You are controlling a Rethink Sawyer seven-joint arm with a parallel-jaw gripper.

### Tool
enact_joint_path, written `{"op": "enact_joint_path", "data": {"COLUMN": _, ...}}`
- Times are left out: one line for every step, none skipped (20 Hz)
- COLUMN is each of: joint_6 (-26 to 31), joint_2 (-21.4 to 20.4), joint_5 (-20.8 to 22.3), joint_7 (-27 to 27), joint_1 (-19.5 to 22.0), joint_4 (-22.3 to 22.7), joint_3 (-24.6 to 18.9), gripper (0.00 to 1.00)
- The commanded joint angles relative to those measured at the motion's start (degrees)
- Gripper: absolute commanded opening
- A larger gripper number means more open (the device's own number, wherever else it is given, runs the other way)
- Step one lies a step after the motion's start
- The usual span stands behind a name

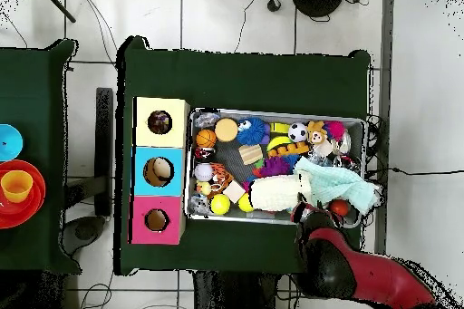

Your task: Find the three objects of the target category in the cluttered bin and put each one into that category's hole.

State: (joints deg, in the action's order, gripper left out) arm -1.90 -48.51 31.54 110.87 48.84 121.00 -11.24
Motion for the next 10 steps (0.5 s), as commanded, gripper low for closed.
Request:
{"op": "enact_joint_path", "data": {"joint_6": -2.94, "joint_2": -0.40, "joint_5": 5.91, "joint_7": 2.20, "joint_1": 1.25, "joint_4": 0.53, "joint_3": -1.57, "gripper": 1.00}}
{"op": "enact_joint_path", "data": {"joint_6": -2.20, "joint_2": -0.71, "joint_5": 5.80, "joint_7": 1.95, "joint_1": 2.02, "joint_4": 0.45, "joint_3": -2.48, "gripper": 1.00}}
{"op": "enact_joint_path", "data": {"joint_6": -1.90, "joint_2": -0.98, "joint_5": 5.93, "joint_7": 1.91, "joint_1": 2.62, "joint_4": 0.53, "joint_3": -2.94, "gripper": 1.00}}
{"op": "enact_joint_path", "data": {"joint_6": -1.90, "joint_2": -1.04, "joint_5": 6.14, "joint_7": 1.96, "joint_1": 3.01, "joint_4": 0.38, "joint_3": -3.21, "gripper": 1.00}}
{"op": "enact_joint_path", "data": {"joint_6": -2.21, "joint_2": -0.88, "joint_5": 6.57, "joint_7": 2.05, "joint_1": 3.33, "joint_4": 0.19, "joint_3": -3.33, "gripper": 1.00}}
{"op": "enact_joint_path", "data": {"joint_6": -2.21, "joint_2": -0.73, "joint_5": 6.80, "joint_7": 2.06, "joint_1": 3.58, "joint_4": -0.21, "joint_3": -3.51, "gripper": 1.00}}
{"op": "enact_joint_path", "data": {"joint_6": -2.58, "joint_2": -0.59, "joint_5": 7.11, "joint_7": 2.17, "joint_1": 3.52, "joint_4": -0.77, "joint_3": -3.33, "gripper": 1.00}}
{"op": "enact_joint_path", "data": {"joint_6": -2.98, "joint_2": -0.33, "joint_5": 7.38, "joint_7": 2.31, "joint_1": 3.38, "joint_4": -1.42, "joint_3": -3.13, "gripper": 1.00}}
{"op": "enact_joint_path", "data": {"joint_6": -3.62, "joint_2": 0.01, "joint_5": 7.64, "joint_7": 2.48, "joint_1": 3.18, "joint_4": -2.19, "joint_3": -2.79, "gripper": 1.00}}
{"op": "enact_joint_path", "data": {"joint_6": -3.84, "joint_2": 0.04, "joint_5": 7.59, "joint_7": 2.56, "joint_1": 3.01, "joint_4": -3.27, "joint_3": -2.95, "gripper": 1.00}}
